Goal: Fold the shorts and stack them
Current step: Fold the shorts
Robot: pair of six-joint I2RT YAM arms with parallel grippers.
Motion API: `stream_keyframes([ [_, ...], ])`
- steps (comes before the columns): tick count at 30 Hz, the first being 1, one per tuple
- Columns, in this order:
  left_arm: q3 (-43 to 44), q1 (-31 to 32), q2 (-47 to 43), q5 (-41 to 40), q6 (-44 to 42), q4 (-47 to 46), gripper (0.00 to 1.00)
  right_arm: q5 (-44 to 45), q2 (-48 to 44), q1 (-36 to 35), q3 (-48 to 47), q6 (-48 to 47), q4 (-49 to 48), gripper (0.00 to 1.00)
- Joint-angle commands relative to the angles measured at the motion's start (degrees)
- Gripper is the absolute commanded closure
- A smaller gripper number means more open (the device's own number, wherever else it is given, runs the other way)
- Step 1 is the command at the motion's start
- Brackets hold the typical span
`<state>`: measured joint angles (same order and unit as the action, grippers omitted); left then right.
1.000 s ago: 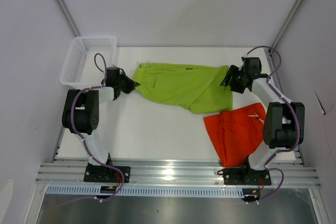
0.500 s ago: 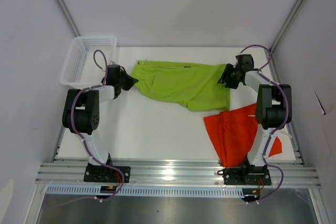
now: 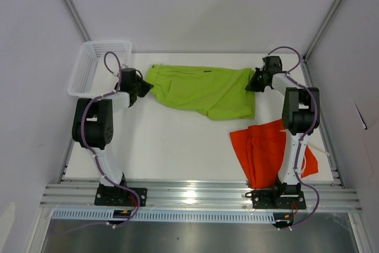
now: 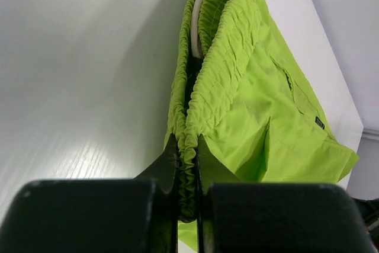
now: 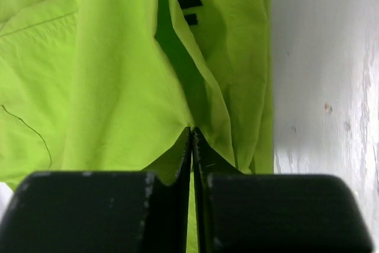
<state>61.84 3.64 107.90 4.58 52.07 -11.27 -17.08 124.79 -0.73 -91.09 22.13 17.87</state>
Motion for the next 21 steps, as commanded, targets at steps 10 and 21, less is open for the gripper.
stream_keyframes([
  [10, 5.5, 0.1, 1.7, -7.3, -0.2, 0.4, 1.00, -3.1, 1.5, 4.9, -7.9, 2.0, 2.8, 1.00],
  [21, 6.2, 0.1, 2.3, -6.9, -1.1, 0.9, 1.00, -4.0, 2.2, 5.1, -9.5, 1.2, 4.7, 0.37],
])
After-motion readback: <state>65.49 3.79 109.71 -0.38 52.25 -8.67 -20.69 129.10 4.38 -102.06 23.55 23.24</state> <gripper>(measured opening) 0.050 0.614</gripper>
